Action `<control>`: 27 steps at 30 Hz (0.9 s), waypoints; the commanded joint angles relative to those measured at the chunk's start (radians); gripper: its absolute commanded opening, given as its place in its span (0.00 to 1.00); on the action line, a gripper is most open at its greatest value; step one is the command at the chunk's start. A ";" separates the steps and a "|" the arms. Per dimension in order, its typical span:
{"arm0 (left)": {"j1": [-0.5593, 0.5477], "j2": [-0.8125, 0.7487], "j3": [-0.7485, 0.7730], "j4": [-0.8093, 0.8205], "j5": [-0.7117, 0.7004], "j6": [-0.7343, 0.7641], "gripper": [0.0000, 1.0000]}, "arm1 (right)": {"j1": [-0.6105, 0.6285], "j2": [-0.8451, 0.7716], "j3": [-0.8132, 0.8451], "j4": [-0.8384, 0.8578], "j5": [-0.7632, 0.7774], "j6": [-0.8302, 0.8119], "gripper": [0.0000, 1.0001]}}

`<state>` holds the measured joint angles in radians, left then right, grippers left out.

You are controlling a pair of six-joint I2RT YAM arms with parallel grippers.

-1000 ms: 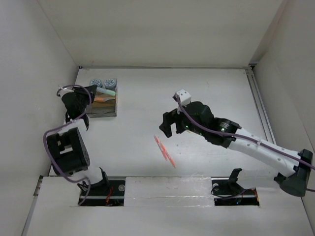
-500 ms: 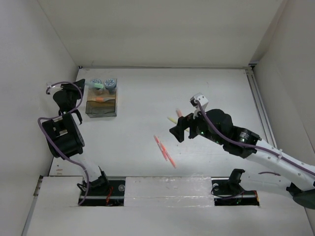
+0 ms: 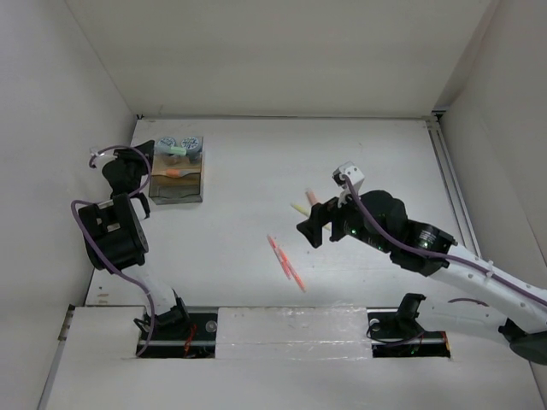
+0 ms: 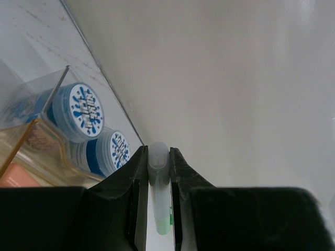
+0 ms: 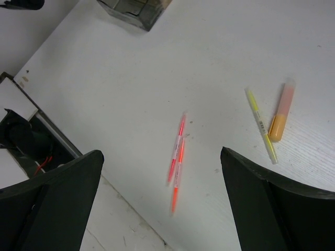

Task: Sort the stationery into containers
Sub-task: Place the pen in the storage box.

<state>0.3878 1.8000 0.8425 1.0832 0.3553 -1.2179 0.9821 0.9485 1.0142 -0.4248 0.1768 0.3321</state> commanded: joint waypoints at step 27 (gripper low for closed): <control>-0.001 0.036 -0.074 0.058 0.002 0.004 0.47 | 0.009 -0.099 0.001 -0.012 -0.022 -0.013 1.00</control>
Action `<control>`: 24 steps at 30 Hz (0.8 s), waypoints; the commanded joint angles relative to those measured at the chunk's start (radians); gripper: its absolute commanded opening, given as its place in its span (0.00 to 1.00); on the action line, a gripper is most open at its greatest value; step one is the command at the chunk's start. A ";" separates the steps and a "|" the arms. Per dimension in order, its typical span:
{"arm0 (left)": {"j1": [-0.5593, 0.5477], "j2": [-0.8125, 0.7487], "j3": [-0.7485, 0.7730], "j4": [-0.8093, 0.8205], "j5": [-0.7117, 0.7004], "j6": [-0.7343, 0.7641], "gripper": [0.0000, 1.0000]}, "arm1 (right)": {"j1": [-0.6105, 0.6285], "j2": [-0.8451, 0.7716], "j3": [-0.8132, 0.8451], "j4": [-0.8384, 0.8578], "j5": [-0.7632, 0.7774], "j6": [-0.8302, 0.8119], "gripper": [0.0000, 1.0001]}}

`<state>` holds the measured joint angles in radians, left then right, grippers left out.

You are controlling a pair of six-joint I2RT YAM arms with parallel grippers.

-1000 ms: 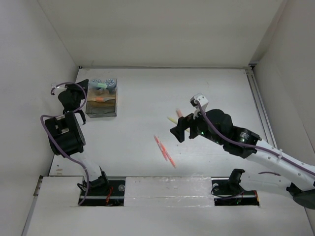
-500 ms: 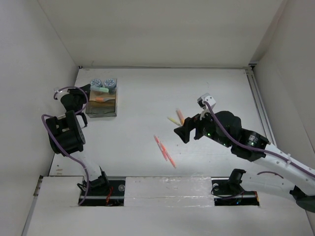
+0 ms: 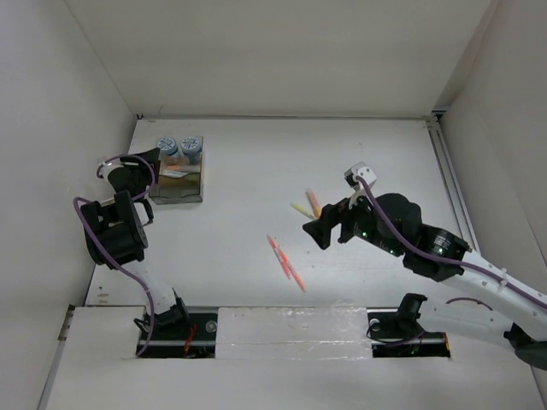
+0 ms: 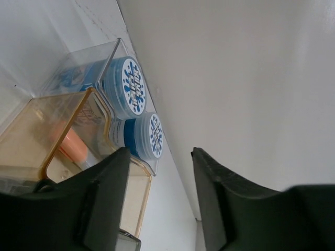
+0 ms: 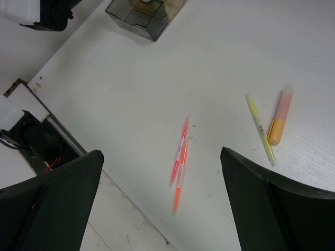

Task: Sort the stationery into containers
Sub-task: Place the pen in the storage box, then pick up the pen from the center of the board.

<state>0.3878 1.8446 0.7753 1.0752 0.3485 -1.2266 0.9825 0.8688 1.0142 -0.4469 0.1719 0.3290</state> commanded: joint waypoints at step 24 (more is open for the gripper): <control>-0.067 -0.554 0.529 -1.032 0.171 0.423 1.00 | -0.335 0.636 0.248 -0.009 -0.031 -0.019 0.98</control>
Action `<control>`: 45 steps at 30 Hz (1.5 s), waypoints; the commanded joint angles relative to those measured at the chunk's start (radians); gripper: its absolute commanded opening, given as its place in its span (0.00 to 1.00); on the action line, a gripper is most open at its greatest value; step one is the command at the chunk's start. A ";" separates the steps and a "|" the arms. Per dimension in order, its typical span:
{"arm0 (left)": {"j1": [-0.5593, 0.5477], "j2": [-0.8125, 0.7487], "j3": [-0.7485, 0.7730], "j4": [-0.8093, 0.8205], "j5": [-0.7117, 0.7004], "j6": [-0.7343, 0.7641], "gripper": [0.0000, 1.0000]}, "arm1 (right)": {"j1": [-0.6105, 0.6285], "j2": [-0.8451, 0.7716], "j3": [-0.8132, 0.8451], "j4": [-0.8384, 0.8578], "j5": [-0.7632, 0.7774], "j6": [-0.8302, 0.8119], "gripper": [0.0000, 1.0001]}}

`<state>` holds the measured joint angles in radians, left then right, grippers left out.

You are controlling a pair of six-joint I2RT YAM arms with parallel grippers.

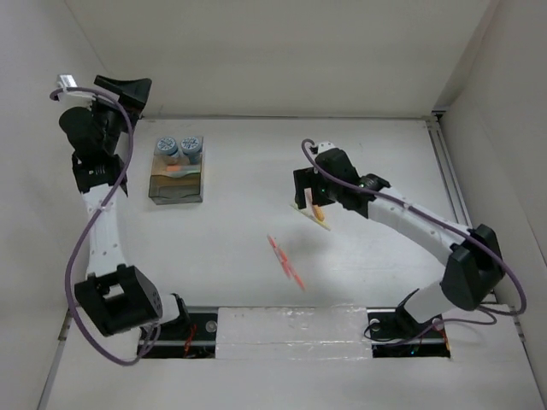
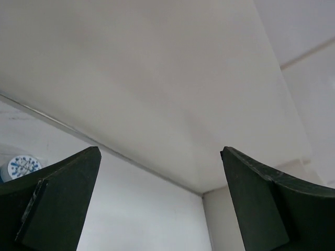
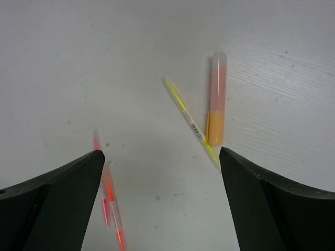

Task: Sort the stationery into containers
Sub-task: Pick up the pen from the center of the board.

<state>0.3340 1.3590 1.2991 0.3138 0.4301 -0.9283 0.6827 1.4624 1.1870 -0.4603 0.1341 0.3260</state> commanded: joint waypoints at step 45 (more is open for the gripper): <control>-0.023 -0.413 -0.455 -0.226 0.289 0.267 1.00 | -0.193 0.455 0.091 0.091 -0.028 -0.013 0.36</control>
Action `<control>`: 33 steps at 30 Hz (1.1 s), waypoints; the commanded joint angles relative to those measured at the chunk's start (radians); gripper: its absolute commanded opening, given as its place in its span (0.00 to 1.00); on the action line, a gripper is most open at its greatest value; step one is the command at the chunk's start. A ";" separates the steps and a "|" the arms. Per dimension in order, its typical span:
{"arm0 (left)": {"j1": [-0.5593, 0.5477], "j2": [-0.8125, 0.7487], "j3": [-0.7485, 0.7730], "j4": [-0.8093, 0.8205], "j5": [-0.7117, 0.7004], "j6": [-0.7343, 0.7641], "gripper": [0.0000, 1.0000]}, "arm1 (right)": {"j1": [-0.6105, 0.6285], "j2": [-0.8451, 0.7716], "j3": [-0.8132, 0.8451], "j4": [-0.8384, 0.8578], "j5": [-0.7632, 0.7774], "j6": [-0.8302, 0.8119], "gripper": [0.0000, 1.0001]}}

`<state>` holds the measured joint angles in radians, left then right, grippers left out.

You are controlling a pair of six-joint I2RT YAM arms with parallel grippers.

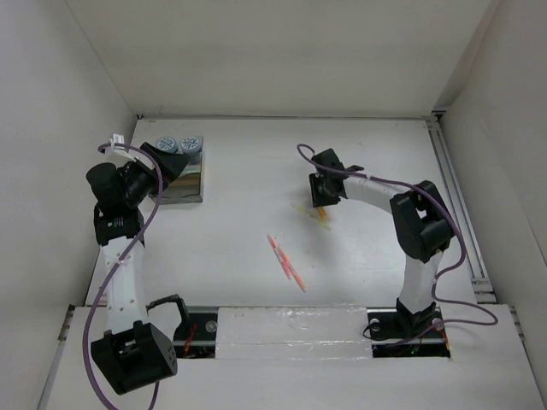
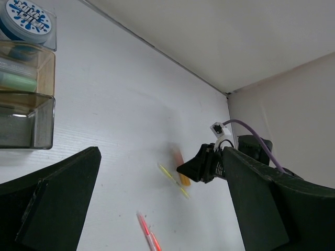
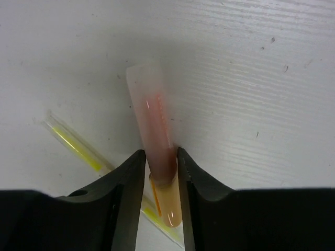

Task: Sort the stationery into containers
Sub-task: Pick up the pen from the center of the board, then place the pen in the storage box.

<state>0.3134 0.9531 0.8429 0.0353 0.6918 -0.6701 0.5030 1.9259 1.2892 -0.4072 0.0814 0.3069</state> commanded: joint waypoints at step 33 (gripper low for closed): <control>-0.002 0.134 -0.137 0.497 0.445 -0.243 1.00 | 0.298 -0.033 0.579 0.195 -0.775 0.150 0.00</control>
<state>0.3134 1.0985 0.7158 0.3908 1.0557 -0.8680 0.7872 1.8572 1.7958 -0.3187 -0.4877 0.3931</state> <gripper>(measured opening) 0.997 0.268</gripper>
